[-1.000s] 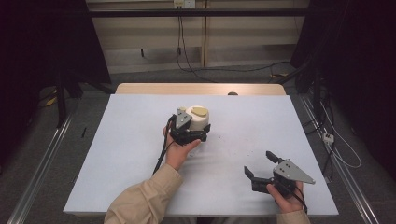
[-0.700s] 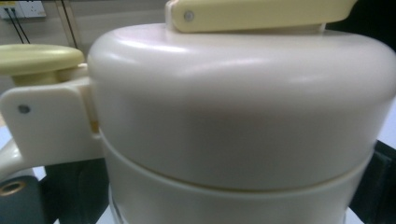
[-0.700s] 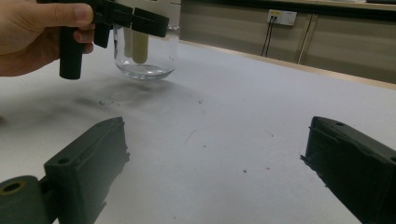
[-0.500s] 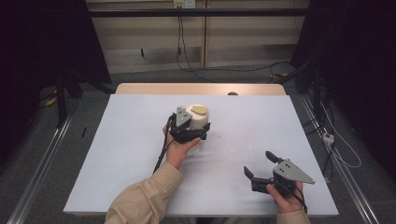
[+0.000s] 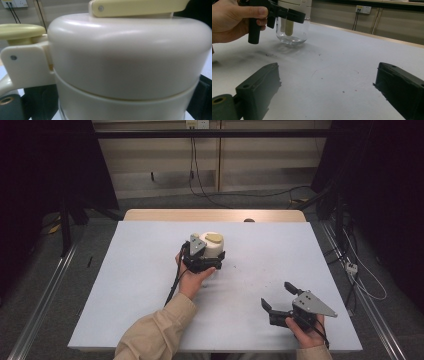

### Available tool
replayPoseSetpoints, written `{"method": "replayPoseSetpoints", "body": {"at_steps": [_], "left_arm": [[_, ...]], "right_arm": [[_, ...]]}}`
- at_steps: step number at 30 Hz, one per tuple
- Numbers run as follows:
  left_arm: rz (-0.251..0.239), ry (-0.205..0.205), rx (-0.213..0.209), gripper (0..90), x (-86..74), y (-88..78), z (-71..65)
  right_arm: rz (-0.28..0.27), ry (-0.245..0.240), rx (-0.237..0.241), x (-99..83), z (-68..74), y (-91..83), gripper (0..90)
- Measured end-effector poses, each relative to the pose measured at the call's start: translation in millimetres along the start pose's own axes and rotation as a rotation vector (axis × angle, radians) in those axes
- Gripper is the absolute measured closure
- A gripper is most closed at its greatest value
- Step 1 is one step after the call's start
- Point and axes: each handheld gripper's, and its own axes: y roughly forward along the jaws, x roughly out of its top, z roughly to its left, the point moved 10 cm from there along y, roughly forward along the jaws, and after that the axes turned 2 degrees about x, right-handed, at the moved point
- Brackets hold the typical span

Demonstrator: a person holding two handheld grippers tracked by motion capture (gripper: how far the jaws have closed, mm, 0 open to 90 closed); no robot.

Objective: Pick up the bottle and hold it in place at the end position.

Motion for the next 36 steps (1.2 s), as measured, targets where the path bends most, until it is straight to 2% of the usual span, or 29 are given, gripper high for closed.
{"method": "replayPoseSetpoints", "body": {"at_steps": [12, 27, 30, 35, 36], "left_arm": [[0.007, 0.014, 0.004, 5.3, -2.4, 5.1, -1.6], [0.019, 0.004, -0.013, 5.3, -9.3, 12.2, -10.4], [0.01, -0.003, -0.01, 5.3, -9.1, 13.2, -10.9], [0.01, 0.017, -0.01, 5.2, -11.4, 11.2, -12.0], [0.005, 0.009, -0.011, 5.2, -11.8, 10.8, -12.4]], "right_arm": [[-0.001, 0.003, -0.001, 0.2, -0.1, -0.3, 4.7], [0.0, 0.003, 0.003, 0.1, 0.6, 0.6, 4.7], [0.0, 0.001, 0.005, 0.0, 0.8, 0.7, 4.7], [0.0, 0.002, 0.004, 0.0, 0.7, 0.7, 4.7], [0.0, 0.002, 0.006, 0.0, 1.2, 1.0, 4.7]]}}
